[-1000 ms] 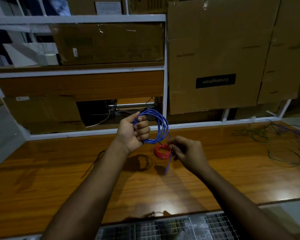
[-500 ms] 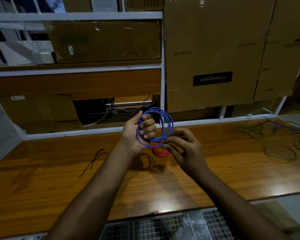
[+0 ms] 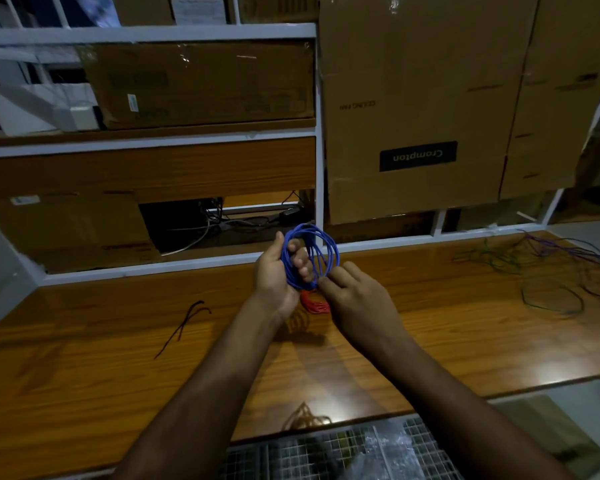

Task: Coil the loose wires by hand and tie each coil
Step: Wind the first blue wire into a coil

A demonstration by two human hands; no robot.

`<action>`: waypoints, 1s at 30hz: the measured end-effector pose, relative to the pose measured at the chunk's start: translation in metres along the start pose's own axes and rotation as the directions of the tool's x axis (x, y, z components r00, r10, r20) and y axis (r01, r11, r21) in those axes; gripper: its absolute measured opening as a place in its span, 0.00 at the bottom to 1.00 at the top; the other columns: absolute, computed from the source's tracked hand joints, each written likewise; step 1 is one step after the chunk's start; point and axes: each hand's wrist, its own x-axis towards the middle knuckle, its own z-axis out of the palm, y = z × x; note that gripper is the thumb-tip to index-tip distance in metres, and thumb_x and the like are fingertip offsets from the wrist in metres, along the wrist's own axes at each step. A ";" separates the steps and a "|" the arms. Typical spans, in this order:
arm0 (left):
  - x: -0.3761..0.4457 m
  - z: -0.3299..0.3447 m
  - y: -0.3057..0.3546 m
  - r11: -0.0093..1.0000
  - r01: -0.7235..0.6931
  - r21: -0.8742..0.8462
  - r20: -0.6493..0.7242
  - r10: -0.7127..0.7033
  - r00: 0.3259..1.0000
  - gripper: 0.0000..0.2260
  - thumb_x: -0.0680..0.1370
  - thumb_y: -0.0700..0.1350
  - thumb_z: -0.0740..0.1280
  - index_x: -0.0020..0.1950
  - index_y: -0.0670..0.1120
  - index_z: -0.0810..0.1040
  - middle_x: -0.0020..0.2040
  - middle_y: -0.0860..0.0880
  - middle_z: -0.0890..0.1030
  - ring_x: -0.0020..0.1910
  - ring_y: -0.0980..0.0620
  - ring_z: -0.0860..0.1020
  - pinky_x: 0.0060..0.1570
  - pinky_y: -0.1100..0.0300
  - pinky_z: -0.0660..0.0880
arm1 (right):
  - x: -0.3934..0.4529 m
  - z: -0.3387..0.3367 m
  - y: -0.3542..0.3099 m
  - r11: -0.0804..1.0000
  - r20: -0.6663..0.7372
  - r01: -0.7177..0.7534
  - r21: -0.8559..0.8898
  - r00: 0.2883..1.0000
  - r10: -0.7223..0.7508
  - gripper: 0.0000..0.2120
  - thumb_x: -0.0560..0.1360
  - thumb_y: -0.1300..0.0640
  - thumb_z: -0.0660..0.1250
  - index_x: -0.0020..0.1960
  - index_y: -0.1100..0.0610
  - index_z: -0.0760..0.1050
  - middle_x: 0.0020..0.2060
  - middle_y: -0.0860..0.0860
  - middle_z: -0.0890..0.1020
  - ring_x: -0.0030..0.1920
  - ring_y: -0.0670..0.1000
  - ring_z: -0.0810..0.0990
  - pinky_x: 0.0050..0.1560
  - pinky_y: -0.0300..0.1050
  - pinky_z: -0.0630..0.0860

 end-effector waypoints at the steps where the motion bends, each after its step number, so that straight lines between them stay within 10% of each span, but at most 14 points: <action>1: 0.000 -0.002 0.001 1.000 0.009 -0.025 0.003 -0.009 1.000 0.20 0.85 0.55 0.49 0.37 0.47 0.67 0.24 0.53 0.65 0.20 0.56 0.63 0.23 0.64 0.61 | 0.001 0.000 -0.001 0.999 0.016 -0.019 0.032 1.000 0.018 0.04 0.74 0.61 0.68 0.49 0.56 0.79 0.43 0.51 0.78 0.43 0.50 0.74 0.38 0.41 0.70; 6: 0.000 -0.015 0.005 0.992 0.122 -0.028 0.005 -0.122 0.993 0.20 0.85 0.55 0.51 0.37 0.47 0.67 0.22 0.54 0.61 0.17 0.58 0.58 0.18 0.65 0.54 | 0.005 -0.015 -0.003 0.950 0.230 -0.205 0.234 0.962 0.150 0.10 0.78 0.48 0.67 0.43 0.51 0.82 0.36 0.46 0.82 0.37 0.45 0.79 0.37 0.45 0.78; 11: -0.009 -0.017 -0.004 0.925 0.248 0.288 -0.034 -0.249 0.968 0.22 0.84 0.58 0.52 0.37 0.46 0.68 0.23 0.53 0.62 0.17 0.58 0.58 0.19 0.65 0.52 | 0.017 -0.040 -0.002 0.940 -0.102 -0.075 0.333 0.988 0.115 0.15 0.78 0.53 0.65 0.64 0.55 0.77 0.58 0.51 0.81 0.57 0.48 0.78 0.57 0.43 0.76; 13: -0.014 -0.011 -0.012 0.883 0.235 0.407 -0.055 -0.233 0.971 0.23 0.83 0.61 0.51 0.36 0.47 0.69 0.23 0.52 0.62 0.18 0.58 0.57 0.21 0.67 0.52 | 0.025 -0.036 0.002 0.990 0.019 -0.008 0.141 1.000 0.005 0.23 0.81 0.48 0.58 0.74 0.55 0.68 0.68 0.52 0.75 0.68 0.51 0.71 0.66 0.48 0.70; 17: -0.016 -0.009 -0.029 0.863 0.319 0.391 -0.041 -0.330 0.943 0.29 0.81 0.66 0.48 0.28 0.48 0.65 0.20 0.52 0.59 0.17 0.58 0.56 0.21 0.70 0.52 | 0.019 -0.018 0.013 0.980 0.272 -0.028 0.197 0.962 -0.027 0.27 0.83 0.45 0.54 0.79 0.51 0.55 0.59 0.55 0.80 0.57 0.56 0.78 0.49 0.50 0.74; 30: -0.033 -0.018 -0.089 0.670 0.247 0.700 -0.192 -0.156 0.969 0.20 0.85 0.56 0.51 0.44 0.43 0.70 0.25 0.51 0.66 0.19 0.56 0.60 0.21 0.66 0.56 | -0.074 0.030 0.030 0.913 0.314 -0.281 0.297 0.931 0.184 0.21 0.82 0.38 0.46 0.45 0.49 0.69 0.35 0.48 0.77 0.34 0.53 0.76 0.32 0.50 0.70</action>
